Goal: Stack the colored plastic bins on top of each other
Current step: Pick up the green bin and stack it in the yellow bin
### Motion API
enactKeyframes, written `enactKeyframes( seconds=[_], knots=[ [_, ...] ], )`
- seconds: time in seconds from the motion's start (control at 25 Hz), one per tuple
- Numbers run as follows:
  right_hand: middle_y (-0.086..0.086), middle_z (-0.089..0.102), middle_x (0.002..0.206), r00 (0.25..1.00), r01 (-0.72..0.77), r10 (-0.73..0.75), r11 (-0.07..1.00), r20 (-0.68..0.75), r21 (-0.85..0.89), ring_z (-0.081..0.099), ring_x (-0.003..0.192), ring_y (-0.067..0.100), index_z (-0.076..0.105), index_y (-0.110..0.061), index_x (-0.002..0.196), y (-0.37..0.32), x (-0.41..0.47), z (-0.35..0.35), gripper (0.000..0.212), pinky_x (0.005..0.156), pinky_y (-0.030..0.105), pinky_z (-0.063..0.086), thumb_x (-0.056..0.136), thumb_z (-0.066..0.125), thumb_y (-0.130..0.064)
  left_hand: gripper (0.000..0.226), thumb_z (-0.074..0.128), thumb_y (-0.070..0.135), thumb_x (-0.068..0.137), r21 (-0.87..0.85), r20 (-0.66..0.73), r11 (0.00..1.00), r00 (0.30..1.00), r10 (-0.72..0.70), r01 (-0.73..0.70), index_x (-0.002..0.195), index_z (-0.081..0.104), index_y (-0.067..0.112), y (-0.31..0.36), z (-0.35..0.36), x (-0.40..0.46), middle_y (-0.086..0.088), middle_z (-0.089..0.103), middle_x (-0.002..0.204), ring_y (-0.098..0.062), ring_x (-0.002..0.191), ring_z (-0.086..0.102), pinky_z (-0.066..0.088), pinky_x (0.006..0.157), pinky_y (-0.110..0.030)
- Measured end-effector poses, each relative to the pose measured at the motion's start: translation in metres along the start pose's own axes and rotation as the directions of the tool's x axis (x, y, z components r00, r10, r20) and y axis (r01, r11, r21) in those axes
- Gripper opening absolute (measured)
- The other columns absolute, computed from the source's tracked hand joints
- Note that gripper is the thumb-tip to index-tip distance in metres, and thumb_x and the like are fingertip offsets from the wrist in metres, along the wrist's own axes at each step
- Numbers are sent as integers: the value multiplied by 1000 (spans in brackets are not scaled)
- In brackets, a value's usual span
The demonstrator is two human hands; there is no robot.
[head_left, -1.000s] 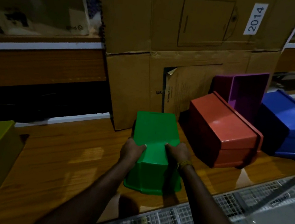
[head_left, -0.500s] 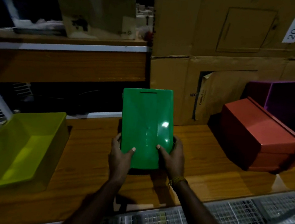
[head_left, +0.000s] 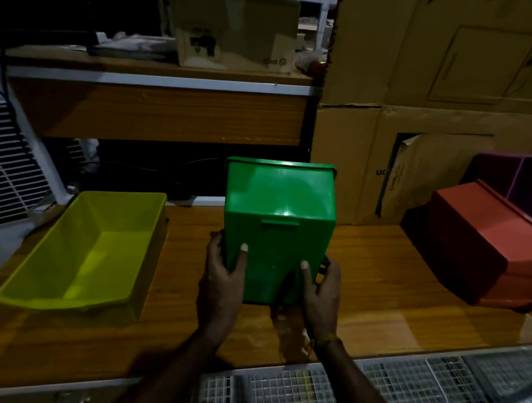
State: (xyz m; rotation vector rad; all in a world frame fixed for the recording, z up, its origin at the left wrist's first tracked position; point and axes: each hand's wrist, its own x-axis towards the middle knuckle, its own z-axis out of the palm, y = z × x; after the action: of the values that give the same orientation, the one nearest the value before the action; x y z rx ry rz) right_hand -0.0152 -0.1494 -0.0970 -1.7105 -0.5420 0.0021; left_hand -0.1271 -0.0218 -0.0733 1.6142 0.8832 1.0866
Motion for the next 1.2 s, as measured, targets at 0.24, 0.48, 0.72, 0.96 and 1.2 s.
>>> enactKeyframes(
  seconds=[0.24, 0.48, 0.72, 0.96, 1.2],
  knots=[
    [7, 59, 124, 986, 28, -5, 991, -169, 130, 60, 113, 24, 51, -21, 128, -59, 17, 12, 61, 86, 41, 58, 91, 41, -68, 56, 41, 67, 91, -93, -27, 994, 998, 54, -56, 129, 48, 27, 33, -21, 16, 11, 61, 107, 17, 77, 56, 51, 57, -23],
    [-7, 60, 114, 991, 54, -31, 983, -130, 174, 60, 98, -17, 51, -23, 124, -59, 16, 10, 30, 69, 3, 51, 97, 61, -26, 37, 63, 26, 94, -195, -29, 979, 998, 57, -62, 128, 50, 19, 29, -28, 17, 7, 61, 116, -9, 100, 65, 60, 72, -31],
    [3, 61, 125, 998, 50, -42, 988, -51, 147, 61, 112, 12, 50, -21, 129, -46, 7, 8, 37, 77, 9, 55, 96, 63, -23, 45, 62, 25, 95, -114, 12, 991, 997, 71, -70, 135, 45, 32, 7, -30, 19, 12, 59, 124, 16, 96, 59, 53, 64, -13],
    [5, 58, 129, 1000, 12, -11, 999, -25, 50, 57, 116, 17, 50, -17, 132, -37, 6, 5, 41, 80, 17, 54, 94, 65, -23, 51, 64, 19, 93, -80, 25, 996, 999, 36, -34, 136, 43, 34, -6, -26, 19, 16, 56, 126, 11, 102, 57, 51, 64, -8],
    [10, 64, 123, 991, -130, 131, 990, 22, -54, 63, 112, 29, 56, -14, 129, -9, -8, 2, 30, 86, 43, 59, 99, 55, -17, 37, 61, 26, 95, 86, -8, 985, 988, -152, 152, 129, 51, 22, -30, -30, 12, -1, 67, 114, -3, 77, 58, 46, 56, -25]
  ],
)
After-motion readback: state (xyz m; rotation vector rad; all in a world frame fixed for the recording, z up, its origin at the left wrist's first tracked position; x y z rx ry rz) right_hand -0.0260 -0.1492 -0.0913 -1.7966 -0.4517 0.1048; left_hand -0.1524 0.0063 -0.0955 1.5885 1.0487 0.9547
